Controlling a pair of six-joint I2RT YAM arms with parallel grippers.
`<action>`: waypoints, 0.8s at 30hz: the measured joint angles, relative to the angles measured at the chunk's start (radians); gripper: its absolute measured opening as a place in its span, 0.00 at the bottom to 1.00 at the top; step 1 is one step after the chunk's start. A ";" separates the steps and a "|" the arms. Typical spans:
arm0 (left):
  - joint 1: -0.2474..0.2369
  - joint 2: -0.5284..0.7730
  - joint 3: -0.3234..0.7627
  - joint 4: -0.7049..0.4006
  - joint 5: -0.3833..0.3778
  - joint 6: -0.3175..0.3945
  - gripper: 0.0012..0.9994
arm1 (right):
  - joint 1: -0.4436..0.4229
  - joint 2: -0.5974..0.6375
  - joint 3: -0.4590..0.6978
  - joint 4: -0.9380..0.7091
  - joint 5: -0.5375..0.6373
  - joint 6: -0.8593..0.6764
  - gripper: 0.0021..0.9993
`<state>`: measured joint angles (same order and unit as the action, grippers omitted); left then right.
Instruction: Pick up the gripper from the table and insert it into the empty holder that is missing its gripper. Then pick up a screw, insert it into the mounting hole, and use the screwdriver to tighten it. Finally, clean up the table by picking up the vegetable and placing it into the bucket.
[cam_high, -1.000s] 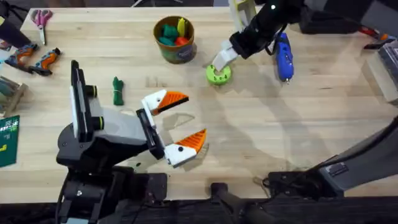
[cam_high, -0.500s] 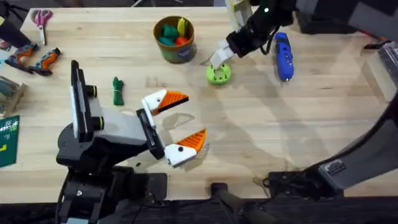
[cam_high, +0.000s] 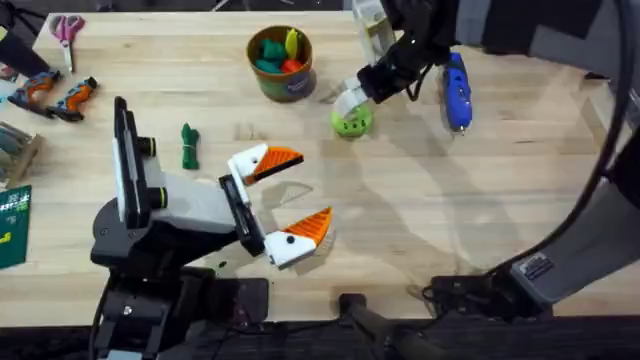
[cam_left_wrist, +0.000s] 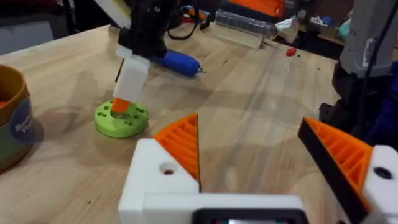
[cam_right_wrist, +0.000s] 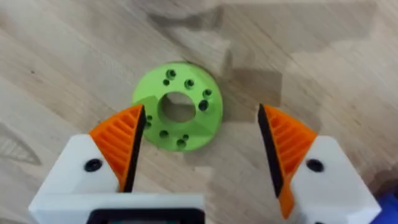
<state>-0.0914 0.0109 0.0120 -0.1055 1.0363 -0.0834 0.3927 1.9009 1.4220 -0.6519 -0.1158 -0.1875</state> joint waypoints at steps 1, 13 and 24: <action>0.000 0.000 0.000 0.000 0.000 0.000 0.99 | 0.002 0.009 0.000 0.009 0.000 0.000 0.99; 0.000 0.000 0.000 0.000 0.000 0.000 0.99 | 0.007 0.056 0.000 0.044 0.003 0.004 0.56; 0.000 0.000 0.000 0.000 0.000 0.000 0.99 | 0.006 0.056 0.000 0.045 0.008 0.004 0.30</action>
<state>-0.0914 0.0109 0.0120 -0.1055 1.0363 -0.0834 0.3988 1.9572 1.4216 -0.6065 -0.1077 -0.1833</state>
